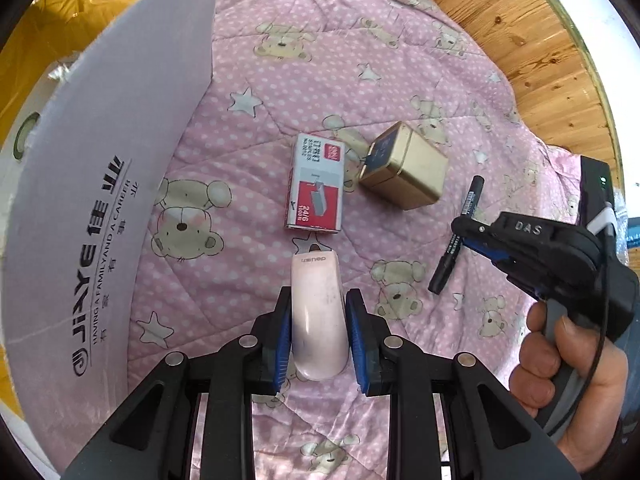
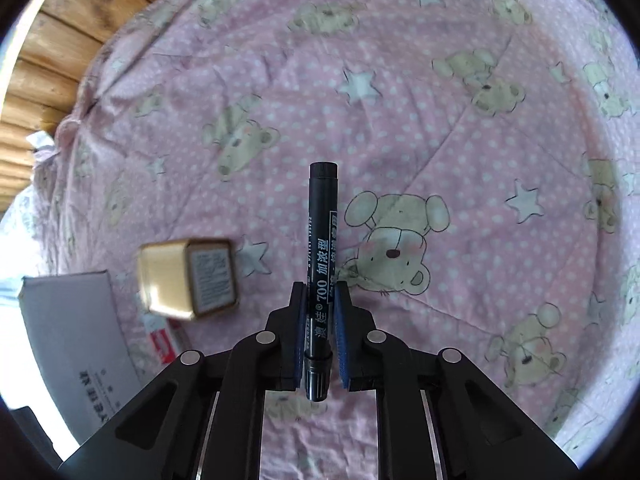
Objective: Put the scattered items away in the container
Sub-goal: 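Grasp the black marker with the right gripper while the left gripper grasps the pink stapler, then carry the black marker and pink stapler with both grippers over the box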
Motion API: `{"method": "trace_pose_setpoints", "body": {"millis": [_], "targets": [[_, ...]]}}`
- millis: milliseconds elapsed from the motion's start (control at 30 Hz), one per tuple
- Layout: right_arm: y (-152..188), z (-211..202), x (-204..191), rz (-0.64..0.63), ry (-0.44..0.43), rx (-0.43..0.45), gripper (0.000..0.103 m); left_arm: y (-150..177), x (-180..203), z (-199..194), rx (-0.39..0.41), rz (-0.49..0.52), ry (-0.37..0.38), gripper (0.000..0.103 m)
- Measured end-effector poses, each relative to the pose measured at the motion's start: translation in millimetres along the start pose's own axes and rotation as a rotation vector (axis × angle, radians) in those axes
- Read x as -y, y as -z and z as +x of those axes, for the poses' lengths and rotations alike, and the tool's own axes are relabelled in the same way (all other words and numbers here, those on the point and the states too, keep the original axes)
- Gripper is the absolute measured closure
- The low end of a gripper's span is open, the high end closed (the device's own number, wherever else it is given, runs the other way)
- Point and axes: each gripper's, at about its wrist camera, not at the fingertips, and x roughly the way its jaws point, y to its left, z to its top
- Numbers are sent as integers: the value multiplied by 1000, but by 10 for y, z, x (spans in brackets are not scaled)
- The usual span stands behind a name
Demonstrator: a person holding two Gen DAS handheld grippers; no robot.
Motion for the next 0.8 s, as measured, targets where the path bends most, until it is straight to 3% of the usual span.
{"method": "trace_pose_setpoints", "body": {"millis": [300, 800], "targets": [[360, -543, -277, -118, -69, 32, 90, 135, 59, -368, 68, 49, -4, 76], [1054, -723, -785, -260, -148, 17, 90, 592, -176, -1060, 193, 54, 16, 76]]}}
